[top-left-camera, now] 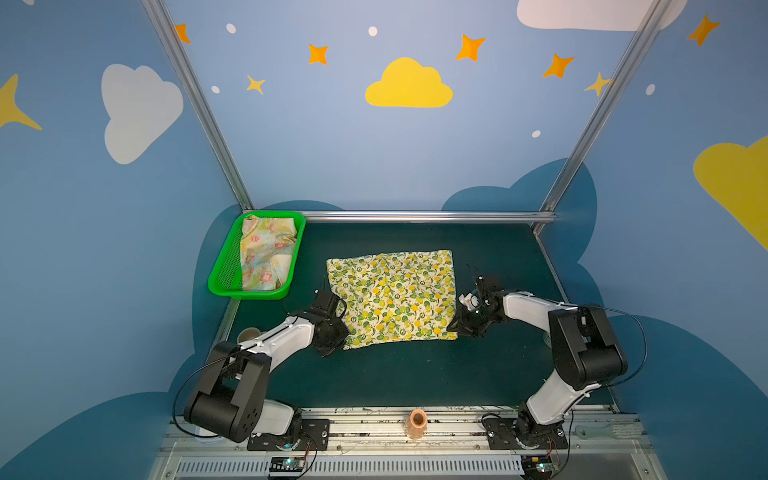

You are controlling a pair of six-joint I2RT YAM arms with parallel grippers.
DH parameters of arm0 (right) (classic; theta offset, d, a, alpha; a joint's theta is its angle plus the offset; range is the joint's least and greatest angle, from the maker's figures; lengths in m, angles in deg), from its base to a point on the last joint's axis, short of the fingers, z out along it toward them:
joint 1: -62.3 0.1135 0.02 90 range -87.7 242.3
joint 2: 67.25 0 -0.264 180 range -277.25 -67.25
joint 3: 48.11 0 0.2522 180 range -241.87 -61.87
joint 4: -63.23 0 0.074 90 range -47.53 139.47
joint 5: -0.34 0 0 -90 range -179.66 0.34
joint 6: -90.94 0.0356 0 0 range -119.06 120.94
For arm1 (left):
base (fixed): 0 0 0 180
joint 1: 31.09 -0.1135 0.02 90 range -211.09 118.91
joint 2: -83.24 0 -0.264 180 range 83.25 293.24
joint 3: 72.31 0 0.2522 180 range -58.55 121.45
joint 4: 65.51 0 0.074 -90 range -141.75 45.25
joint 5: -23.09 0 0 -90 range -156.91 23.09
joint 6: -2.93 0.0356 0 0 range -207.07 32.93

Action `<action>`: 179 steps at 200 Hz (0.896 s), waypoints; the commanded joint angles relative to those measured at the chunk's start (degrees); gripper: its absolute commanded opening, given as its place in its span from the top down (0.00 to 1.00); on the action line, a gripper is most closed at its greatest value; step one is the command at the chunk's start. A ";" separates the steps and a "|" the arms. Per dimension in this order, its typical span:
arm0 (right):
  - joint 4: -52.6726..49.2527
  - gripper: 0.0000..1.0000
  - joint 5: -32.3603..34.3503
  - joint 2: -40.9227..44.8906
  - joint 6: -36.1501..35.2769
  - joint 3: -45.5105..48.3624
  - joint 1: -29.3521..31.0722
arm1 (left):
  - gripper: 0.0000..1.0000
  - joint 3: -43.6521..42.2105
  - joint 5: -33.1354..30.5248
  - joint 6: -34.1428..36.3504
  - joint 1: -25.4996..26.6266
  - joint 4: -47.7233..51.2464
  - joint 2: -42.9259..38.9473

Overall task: Fold and stack the skirts
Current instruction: 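Lift the skirt with both grippers and carry it toward the far edge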

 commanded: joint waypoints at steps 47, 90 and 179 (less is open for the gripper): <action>-9.61 1.00 -1.09 4.07 -0.32 -12.71 -1.65 | 0.96 14.35 -1.79 3.99 -3.04 8.39 -2.92; -18.35 1.00 -4.42 7.63 -1.09 -31.58 -5.21 | 0.96 36.24 -0.64 8.85 -9.00 13.35 -2.68; -7.75 1.00 -4.22 32.39 4.11 -24.80 -7.98 | 0.96 43.28 1.44 6.83 -14.52 13.33 -18.30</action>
